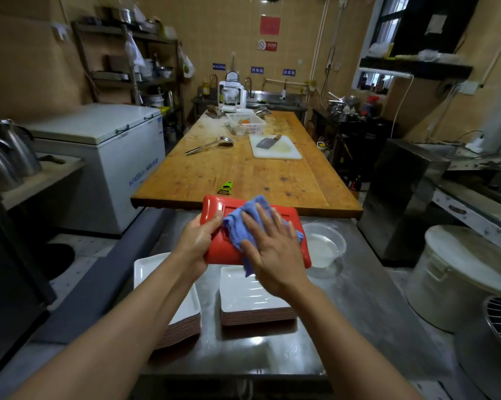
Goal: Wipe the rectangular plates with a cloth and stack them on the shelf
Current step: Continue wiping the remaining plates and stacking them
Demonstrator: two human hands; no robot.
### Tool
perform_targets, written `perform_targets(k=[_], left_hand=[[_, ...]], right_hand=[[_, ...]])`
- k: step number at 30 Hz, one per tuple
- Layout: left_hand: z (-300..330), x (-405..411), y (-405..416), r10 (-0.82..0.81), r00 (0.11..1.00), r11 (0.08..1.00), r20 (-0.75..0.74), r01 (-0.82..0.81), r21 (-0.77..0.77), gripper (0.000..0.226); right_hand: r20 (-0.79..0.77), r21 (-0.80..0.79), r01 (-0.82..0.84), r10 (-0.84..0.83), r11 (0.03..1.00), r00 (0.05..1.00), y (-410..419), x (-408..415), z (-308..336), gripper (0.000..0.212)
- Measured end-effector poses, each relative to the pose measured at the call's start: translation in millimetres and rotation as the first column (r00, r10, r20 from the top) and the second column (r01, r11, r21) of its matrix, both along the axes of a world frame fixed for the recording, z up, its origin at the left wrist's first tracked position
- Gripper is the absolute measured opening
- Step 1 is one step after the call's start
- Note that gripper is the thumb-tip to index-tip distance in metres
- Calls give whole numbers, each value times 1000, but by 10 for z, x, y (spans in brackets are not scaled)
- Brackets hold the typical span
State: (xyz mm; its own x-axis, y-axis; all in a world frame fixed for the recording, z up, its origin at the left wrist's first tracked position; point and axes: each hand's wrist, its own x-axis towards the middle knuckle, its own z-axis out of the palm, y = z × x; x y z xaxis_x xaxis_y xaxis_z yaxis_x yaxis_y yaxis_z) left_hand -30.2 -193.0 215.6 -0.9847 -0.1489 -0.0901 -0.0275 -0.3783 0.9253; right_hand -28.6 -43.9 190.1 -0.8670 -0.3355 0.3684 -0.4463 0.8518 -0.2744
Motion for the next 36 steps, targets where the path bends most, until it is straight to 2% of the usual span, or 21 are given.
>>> perform_targets(k=[3,6,9,12,14,16,19,20,21,22,23,25,27,29,33,36], left_hand=[[-24,41,-136,44,998,999,35,-44,20,9],[-75,83,-288,76,994,996,74,-80,51,8],[-123,148,-434,89,990,994,108,-96,58,14],[-139,214,-568,116,984,988,136,-128,84,10],[-150,252,-669,135,979,985,155,-149,81,9],[-160,314,-804,147,976,983,164,-162,82,13],[-149,405,-1002,217,975,975,46,-219,46,21],[-143,431,-1059,259,965,965,-26,-260,-35,21],[-146,453,-1116,294,950,932,-105,-309,-191,21],[-164,473,-1165,299,934,853,-195,-353,-383,22],[-200,489,-1203,268,923,736,-277,-382,-559,21],[-327,533,-1252,134,915,478,-381,-397,-784,15],[-526,578,-1252,-32,911,210,-411,-396,-894,12],[-754,601,-1255,-201,891,-14,-407,-418,-908,13],[-1057,638,-1179,-325,892,-256,-315,-403,-878,11],[-1306,639,-1133,-375,884,-313,-280,-406,-859,36]], right_hand=[[76,-51,66,-62,997,995,147,-114,-95,74],[190,-280,78,-24,957,981,173,-122,-187,50],[208,-481,120,-20,869,978,103,-51,-200,42],[275,-658,196,-11,727,962,-9,-25,-195,31],[333,-712,234,25,662,943,-52,-70,-268,23],[380,-711,276,22,646,925,-99,-128,-369,19],[434,-703,309,42,640,900,-143,-167,-466,20],[440,-715,306,65,628,895,-163,-169,-466,22],[445,-731,301,93,613,891,-182,-176,-472,25],[444,-750,290,127,594,887,-201,-177,-478,27],[440,-766,279,156,579,885,-222,-181,-489,29],[439,-773,263,188,577,879,-267,-177,-520,29],[450,-761,264,189,593,872,-313,-157,-558,29],[467,-741,281,168,610,868,-346,-143,-595,28],[483,-708,301,127,639,866,-374,-124,-682,31],[492,-706,308,129,638,861,-359,-104,-721,31]])
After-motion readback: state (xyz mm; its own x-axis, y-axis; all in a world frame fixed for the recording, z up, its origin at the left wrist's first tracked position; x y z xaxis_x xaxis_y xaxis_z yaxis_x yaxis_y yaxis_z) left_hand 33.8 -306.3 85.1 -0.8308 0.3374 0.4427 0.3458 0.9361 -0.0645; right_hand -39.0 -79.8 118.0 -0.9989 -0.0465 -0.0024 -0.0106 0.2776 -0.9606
